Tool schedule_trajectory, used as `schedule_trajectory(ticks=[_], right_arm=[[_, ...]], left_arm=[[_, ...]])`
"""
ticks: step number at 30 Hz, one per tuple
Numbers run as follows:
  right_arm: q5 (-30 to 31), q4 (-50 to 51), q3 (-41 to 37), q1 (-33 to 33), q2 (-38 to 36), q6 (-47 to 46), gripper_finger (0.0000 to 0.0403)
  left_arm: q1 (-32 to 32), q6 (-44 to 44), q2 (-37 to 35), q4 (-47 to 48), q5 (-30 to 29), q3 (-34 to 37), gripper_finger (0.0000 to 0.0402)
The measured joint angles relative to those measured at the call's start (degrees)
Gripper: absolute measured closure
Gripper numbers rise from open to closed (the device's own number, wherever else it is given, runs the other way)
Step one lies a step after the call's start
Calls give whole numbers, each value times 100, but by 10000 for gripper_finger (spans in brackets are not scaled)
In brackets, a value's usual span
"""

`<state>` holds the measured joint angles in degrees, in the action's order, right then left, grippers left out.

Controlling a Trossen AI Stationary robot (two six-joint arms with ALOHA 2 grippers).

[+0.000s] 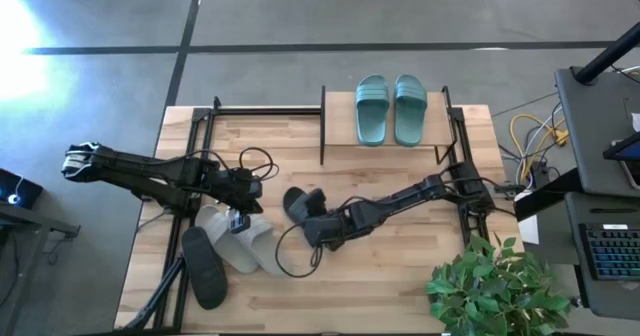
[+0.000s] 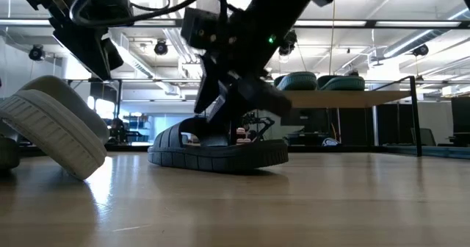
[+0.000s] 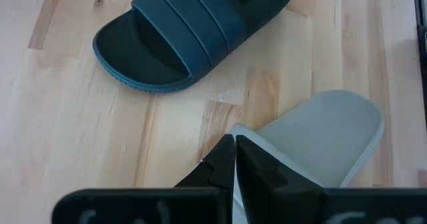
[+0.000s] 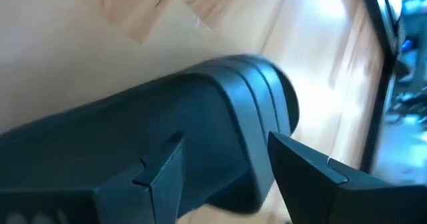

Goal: Pick and place slides into the shelf
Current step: Put the top black slipper under the shelf

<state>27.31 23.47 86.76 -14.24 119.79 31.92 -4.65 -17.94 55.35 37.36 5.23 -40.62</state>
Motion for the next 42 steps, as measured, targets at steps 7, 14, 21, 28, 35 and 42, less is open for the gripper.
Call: schedule_trajectory(ticks=[7, 14, 21, 28, 35, 42], right_arm=[[537, -726, 12, 37, 131, 566, 212], [145, -495, 13, 204, 133, 392, 292], [77, -464, 7, 350, 135, 110, 353], [121, -475, -3, 495, 135, 110, 343], [909, -122, 2, 451, 135, -227, 388], [2130, 1503, 239, 238, 124, -2362, 393]], left_arm=[[-1, -131, 2, 1, 0, 0, 402], [1, -131, 2, -1, -3, 0, 402], [0, -133, 2, 0, -113, 2, 402], [3, -133, 2, 0, -114, 2, 402], [3, -133, 2, 1, -122, 2, 402], [3, -125, 2, 1, -125, 4, 402]])
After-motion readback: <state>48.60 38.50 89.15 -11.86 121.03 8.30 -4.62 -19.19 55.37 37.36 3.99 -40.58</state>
